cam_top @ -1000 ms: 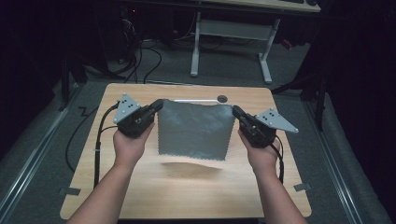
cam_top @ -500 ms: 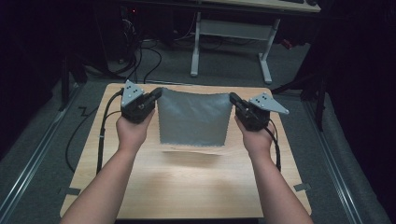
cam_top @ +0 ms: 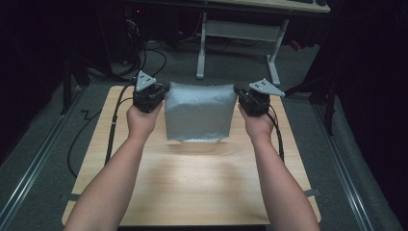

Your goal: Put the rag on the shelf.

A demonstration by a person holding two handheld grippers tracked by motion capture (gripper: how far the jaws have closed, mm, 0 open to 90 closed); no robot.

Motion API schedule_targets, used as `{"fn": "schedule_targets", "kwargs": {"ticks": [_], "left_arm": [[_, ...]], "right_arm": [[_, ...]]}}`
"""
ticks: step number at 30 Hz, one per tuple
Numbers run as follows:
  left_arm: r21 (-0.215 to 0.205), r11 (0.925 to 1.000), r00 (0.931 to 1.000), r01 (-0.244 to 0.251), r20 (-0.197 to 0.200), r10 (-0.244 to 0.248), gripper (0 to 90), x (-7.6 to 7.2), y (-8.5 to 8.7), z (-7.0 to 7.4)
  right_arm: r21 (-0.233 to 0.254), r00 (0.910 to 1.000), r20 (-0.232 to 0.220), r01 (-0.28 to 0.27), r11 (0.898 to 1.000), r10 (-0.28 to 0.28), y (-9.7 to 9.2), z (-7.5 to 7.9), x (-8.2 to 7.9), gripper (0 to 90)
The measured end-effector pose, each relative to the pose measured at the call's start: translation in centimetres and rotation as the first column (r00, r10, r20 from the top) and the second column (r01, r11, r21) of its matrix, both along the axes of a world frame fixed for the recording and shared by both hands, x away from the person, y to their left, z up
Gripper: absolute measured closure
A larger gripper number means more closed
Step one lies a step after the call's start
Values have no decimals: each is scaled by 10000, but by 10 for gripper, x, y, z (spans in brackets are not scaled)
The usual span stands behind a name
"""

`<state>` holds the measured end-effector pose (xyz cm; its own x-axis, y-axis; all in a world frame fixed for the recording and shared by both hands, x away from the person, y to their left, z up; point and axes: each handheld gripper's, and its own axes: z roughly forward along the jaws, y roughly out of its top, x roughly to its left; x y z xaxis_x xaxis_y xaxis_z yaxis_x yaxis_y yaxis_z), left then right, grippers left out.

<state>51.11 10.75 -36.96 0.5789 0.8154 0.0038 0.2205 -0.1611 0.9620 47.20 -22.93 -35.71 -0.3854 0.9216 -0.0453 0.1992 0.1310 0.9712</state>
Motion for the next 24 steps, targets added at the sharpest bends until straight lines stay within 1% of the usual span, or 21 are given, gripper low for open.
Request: {"fn": "schedule_targets", "kwargs": {"ticks": [1,2,3,4,5,6,8,9,10,11,12,13,15,16,17,18,19,20,21,23,24], "left_arm": [[0,10000,10000,0,0,0,898,0,0,0],[105,9999,10000,16,-85,-15,898,3,-1,-1],[98,9999,9999,62,-137,-61,898,6,-1,-2],[-52,9996,9978,280,-606,-282,898,12,-1,-7],[-52,9996,9978,280,-606,-282,898,12,-1,-7],[24,9989,9920,462,-1173,-456,898,18,0,-16],[195,9979,9844,612,-1662,-571,898,22,0,-28],[195,9979,9844,612,-1662,-571,898,22,0,-28],[257,9976,9837,641,-1702,-588,898,22,-1,-31],[202,9977,9832,646,-1725,-602,898,22,-1,-36],[6,9977,9798,680,-1884,-666,898,22,2,-43],[6,9977,9798,680,-1884,-666,898,22,2,-43],[-83,9971,9762,750,-2037,-751,898,21,3,-49],[-47,9968,9746,794,-2097,-786,898,21,3,-53],[-47,9968,9746,794,-2097,-786,898,21,3,-53],[-73,9967,9729,811,-2166,-808,898,20,3,-55],[-127,9965,9718,823,-2205,-831,898,18,3,-58],[-152,9961,9694,871,-2290,-883,898,17,3,-60],[-152,9961,9694,871,-2290,-883,898,17,3,-60],[-234,9950,9661,968,-2381,-996,898,14,3,-66],[-339,9938,9624,1058,-2480,-1109,899,10,3,-72]], "right_arm": [[0,10000,0,0,10000,0,0,0,0,898],[-43,10000,-42,39,10000,-39,0,-1,4,898],[-41,9999,-145,69,10000,-70,-1,-2,7,898],[-124,9995,-289,153,9998,-157,-2,-5,13,898],[-162,9991,-369,181,9997,-187,-2,-7,15,898],[-260,9985,-525,147,9996,-161,-3,-11,19,898],[-263,9958,-901,107,9996,-130,-4,-18,24,898],[-262,9941,-1078,101,9996,-128,-4,-24,26,898],[-264,9935,-1135,88,9996,-118,-4,-27,27,898],[-264,9935,-1135,88,9996,-118,-4,-27,27,898],[-334,9913,-1316,-7,9994,-37,-4,-36,28,897],[-334,9913,-1316,-7,9994,-37,-4,-36,28,897],[-394,9892,-1463,-86,9992,27,-4,-42,28,897],[-336,9876,-1571,-109,9994,55,-5,-48,28,897],[-336,9876,-1571,-109,9994,55,-5,-48,28,897],[-247,9865,-1638,-124,9996,82,-5,-51,28,897],[-49,9845,-1748,-152,9999,142,-5,-56,27,897],[28,9837,-1788,-181,9998,183,-5,-58,26,897],[28,9837,-1788,-181,9998,183,-5,-58,26,897],[170,9813,-1910,-207,9996,235,-4,-64,25,897],[285,9797,-1982,-254,9993,306,-4,-70,23,897]]}}
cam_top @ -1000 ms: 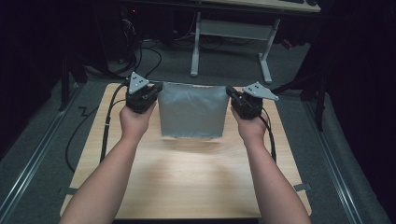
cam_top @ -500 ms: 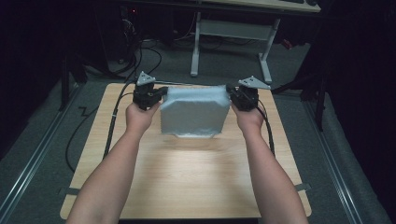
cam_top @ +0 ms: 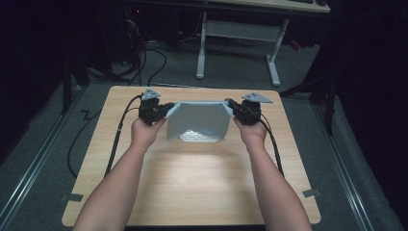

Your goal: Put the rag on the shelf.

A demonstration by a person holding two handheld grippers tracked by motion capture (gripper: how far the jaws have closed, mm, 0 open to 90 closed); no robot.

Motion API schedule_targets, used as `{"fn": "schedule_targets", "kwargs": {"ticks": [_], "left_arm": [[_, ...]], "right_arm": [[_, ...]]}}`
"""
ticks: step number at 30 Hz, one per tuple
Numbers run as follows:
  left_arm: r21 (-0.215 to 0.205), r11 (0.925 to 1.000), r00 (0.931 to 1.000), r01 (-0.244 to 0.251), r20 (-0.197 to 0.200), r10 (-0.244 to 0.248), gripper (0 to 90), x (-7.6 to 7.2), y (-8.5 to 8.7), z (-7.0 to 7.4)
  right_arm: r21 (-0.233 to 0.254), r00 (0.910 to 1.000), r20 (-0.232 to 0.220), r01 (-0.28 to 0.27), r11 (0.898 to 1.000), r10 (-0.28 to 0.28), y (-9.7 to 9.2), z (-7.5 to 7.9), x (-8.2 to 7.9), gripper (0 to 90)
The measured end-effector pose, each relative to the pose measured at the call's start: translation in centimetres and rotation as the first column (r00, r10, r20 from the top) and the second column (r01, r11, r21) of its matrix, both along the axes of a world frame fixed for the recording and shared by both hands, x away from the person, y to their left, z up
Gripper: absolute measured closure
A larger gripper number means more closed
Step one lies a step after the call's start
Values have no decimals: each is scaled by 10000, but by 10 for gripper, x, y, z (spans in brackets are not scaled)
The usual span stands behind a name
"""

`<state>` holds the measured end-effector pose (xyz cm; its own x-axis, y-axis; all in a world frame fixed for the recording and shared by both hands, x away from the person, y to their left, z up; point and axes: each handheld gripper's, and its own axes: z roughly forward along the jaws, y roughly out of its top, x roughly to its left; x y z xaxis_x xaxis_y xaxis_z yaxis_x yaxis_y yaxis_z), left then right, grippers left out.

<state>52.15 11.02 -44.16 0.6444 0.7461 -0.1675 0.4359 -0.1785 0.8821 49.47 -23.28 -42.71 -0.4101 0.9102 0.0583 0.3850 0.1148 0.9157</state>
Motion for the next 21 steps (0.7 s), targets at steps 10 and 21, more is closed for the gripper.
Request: {"fn": "schedule_targets", "kwargs": {"ticks": [10,21], "left_arm": [[-224,9996,9987,184,-472,-195,898,-9,-4,-25],[-246,9989,9954,399,-859,-418,894,-11,-8,-43]], "right_arm": [[57,9995,-302,-52,10000,54,4,-20,-8,897],[145,9976,-699,12,9999,-2,1,-43,-15,895]]}}
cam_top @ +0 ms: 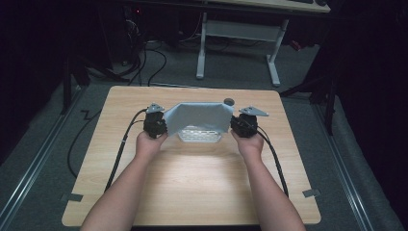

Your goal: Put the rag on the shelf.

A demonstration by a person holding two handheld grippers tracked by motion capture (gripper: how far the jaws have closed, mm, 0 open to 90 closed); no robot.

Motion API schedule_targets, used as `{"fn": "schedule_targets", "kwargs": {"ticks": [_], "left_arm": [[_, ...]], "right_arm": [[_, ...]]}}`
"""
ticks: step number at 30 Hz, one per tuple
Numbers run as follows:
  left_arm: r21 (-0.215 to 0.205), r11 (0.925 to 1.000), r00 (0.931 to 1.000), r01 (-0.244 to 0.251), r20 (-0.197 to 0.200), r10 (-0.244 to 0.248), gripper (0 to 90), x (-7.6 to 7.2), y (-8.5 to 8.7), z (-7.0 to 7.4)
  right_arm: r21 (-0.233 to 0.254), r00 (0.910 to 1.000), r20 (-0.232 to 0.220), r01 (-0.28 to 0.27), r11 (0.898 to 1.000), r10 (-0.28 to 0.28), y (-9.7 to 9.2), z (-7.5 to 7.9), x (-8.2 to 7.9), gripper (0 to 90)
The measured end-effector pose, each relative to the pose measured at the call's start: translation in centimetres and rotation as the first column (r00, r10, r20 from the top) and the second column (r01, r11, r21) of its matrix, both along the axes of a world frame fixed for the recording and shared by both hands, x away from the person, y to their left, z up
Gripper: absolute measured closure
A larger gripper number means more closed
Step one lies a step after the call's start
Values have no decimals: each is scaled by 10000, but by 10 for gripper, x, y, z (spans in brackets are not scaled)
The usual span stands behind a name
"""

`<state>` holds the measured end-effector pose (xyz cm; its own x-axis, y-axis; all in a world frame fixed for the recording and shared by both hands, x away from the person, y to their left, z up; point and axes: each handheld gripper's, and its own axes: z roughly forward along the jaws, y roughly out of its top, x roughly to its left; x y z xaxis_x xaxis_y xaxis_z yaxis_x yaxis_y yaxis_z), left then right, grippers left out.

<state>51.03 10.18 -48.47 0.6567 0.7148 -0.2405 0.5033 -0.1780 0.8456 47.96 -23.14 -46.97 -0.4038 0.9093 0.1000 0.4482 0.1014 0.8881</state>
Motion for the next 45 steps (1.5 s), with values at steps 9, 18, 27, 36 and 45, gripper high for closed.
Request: {"fn": "schedule_targets", "kwargs": {"ticks": [9,18,27,36,45], "left_arm": [[-274,9976,9979,-642,113,645,674,0,10,3],[-189,9933,9917,-1142,577,1151,594,-5,29,18],[-49,9824,9751,-1869,1208,1861,525,-14,57,34],[-41,9753,9678,-2208,1229,2196,505,-18,72,35],[-54,9790,9714,-2037,1237,2028,487,-31,76,28]], "right_arm": [[149,10000,-71,9,9999,-8,-5,0,-3,810],[14,9992,296,253,9997,-254,-17,18,-7,695],[-63,9986,516,149,9999,-145,-25,27,-10,633],[-309,9977,555,416,9987,-398,-27,30,-13,624],[-387,9986,458,285,9988,-267,-32,29,-26,541]]}}
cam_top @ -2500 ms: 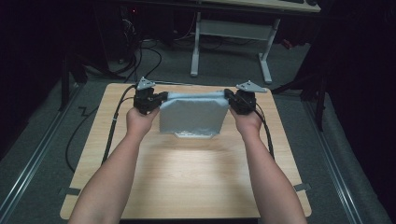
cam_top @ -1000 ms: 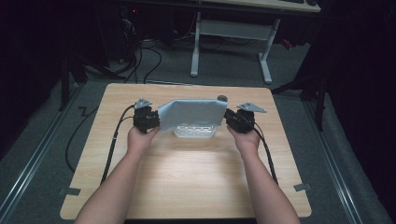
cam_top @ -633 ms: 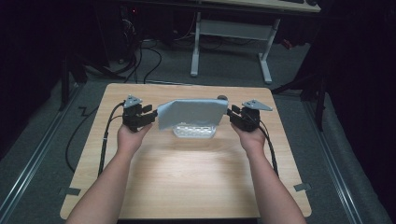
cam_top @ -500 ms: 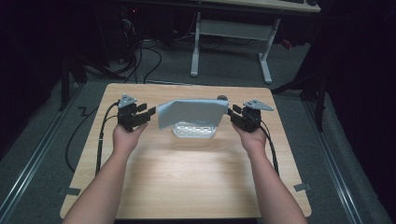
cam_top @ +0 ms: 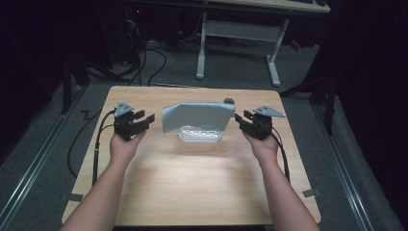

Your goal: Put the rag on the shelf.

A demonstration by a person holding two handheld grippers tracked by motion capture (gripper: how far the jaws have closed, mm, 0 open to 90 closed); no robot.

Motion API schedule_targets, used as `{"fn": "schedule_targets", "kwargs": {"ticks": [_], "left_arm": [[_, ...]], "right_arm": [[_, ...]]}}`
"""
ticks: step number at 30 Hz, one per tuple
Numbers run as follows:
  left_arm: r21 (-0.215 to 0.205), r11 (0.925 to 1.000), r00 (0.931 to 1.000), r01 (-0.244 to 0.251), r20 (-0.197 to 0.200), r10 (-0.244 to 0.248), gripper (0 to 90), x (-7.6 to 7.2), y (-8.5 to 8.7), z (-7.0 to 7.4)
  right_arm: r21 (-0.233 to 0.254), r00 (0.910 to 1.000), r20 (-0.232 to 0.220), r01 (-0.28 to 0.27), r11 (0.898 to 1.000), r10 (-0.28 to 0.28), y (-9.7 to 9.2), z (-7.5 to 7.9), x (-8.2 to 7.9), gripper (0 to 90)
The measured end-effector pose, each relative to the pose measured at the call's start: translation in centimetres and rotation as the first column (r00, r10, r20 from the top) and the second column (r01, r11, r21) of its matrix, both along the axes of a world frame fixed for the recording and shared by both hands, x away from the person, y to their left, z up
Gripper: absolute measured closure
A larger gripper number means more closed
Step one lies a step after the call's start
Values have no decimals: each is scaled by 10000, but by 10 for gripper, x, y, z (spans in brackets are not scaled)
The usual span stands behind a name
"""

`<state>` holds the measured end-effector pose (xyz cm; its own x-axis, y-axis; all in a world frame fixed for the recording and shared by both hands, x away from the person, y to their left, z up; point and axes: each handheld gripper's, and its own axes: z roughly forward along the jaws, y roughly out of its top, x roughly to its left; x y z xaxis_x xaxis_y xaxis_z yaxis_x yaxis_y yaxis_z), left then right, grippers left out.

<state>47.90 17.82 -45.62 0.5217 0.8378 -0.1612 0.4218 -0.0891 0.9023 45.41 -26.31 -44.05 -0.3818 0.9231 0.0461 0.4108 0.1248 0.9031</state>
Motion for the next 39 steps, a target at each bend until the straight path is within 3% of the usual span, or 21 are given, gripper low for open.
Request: {"fn": "schedule_targets", "kwargs": {"ticks": [4,5,6,9,10,11,12,13,15,18,19,20,22,24,26,29,30,34,37,39], "left_arm": [[216,9996,9998,162,137,-165,483,-15,0,-4],[192,9997,9997,174,146,-177,481,-18,0,-5],[218,9994,9996,255,88,-257,477,-28,2,-9],[125,9993,9993,363,22,-363,473,-38,3,-13],[90,9990,9990,444,2,-444,468,-49,3,-17],[90,9990,9990,444,2,-444,465,-49,3,-17],[67,9987,9987,505,-49,-505,465,-56,2,-20],[31,9983,9983,575,-75,-575,463,-63,2,-22],[96,9973,9972,732,-186,-730,457,-76,1,-27],[68,9950,9945,992,-354,-989,440,-96,0,-33],[55,9938,9928,1111,-457,-1107,440,-102,-1,-35],[90,9925,9912,1216,-530,-1210,432,-108,-2,-37],[177,9882,9863,1522,-672,-1507,431,-121,-4,-41],[400,9832,9807,1780,-888,-1739,416,-130,-7,-45],[520,9782,9751,2010,-1065,-1947,414,-142,-9,-50],[897,9740,9749,2080,-996,-1990,403,-159,-10,-58],[1016,9711,9711,2161,-1255,-2030,400,-164,-13,-61],[874,9683,9660,2339,-1340,-2213,388,-167,-18,-63],[1261,9612,9639,2452,-1377,-2278,383,-164,-22,-68],[1255,9612,9631,2458,-1433,-2276,380,-163,-21,-69]], "right_arm": [[-69,9998,4,-182,9998,182,1,0,-10,521],[-50,9996,206,-185,9998,186,1,0,-15,521],[-179,9994,123,-317,9993,319,2,1,-22,485],[-194,9990,66,-440,9988,441,3,2,-29,464],[-220,9985,72,-534,9983,536,6,2,-39,446],[-220,9985,72,-534,9983,536,6,2,-39,446],[-228,9980,260,-565,9981,571,6,2,-44,451],[-321,9972,454,-582,9978,596,8,0,-52,452],[-702,9976,201,-650,9954,666,12,-4,-62,431],[-886,9956,347,-842,9925,875,15,-16,-90,429],[-886,9956,347,-842,9925,875,15,-16,-90,429],[-999,9951,294,-910,9908,943,16,-24,-105,425],[-1019,9948,256,-950,9902,981,17,-28,-112,426],[-1072,9927,75,-1189,9871,1204,19,-41,-129,418],[-1090,9927,26,-1199,9868,1209,20,-45,-133,415],[-1256,9926,-372,-1194,9849,1156,20,-59,-148,399],[-1310,9942,-441,-1034,9860,984,18,-64,-156,391],[-1390,9957,-440,-865,9865,811,11,-74,-168,391],[-1693,9941,-601,-997,9805,907,11,-79,-168,382],[-1689,9935,-644,-1034,9802,937,13,-80,-165,384]]}}
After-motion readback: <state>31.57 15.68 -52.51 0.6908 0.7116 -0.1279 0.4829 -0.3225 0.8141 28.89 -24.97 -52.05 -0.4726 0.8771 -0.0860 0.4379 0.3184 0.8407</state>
